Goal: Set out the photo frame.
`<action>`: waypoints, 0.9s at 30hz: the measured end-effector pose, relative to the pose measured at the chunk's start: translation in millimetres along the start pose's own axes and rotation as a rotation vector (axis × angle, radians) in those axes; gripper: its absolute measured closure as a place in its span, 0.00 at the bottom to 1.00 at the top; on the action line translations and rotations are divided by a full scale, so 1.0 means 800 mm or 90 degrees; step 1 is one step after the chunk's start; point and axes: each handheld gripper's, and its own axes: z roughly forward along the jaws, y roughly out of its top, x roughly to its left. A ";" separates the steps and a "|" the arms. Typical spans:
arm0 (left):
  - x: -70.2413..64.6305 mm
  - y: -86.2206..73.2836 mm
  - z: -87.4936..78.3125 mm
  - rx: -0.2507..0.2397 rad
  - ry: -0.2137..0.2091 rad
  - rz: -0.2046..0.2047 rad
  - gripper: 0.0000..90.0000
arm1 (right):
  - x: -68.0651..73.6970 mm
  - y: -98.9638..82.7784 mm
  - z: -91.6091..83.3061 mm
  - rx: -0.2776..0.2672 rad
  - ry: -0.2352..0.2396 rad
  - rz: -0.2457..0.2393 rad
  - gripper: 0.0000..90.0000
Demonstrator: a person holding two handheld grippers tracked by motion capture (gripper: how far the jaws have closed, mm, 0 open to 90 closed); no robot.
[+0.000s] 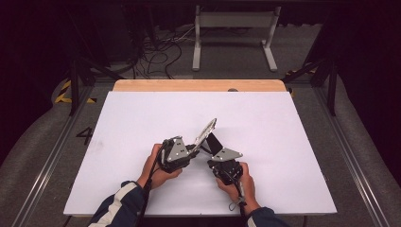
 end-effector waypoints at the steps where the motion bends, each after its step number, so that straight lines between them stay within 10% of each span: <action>1: 0.000 0.000 0.000 0.000 0.000 0.000 0.81 | 0.000 0.000 0.000 0.000 0.000 0.000 1.00; 27: -0.003 0.001 -0.003 -0.027 -0.024 -0.011 0.78 | -0.026 -0.003 -0.004 0.004 -0.003 0.025 1.00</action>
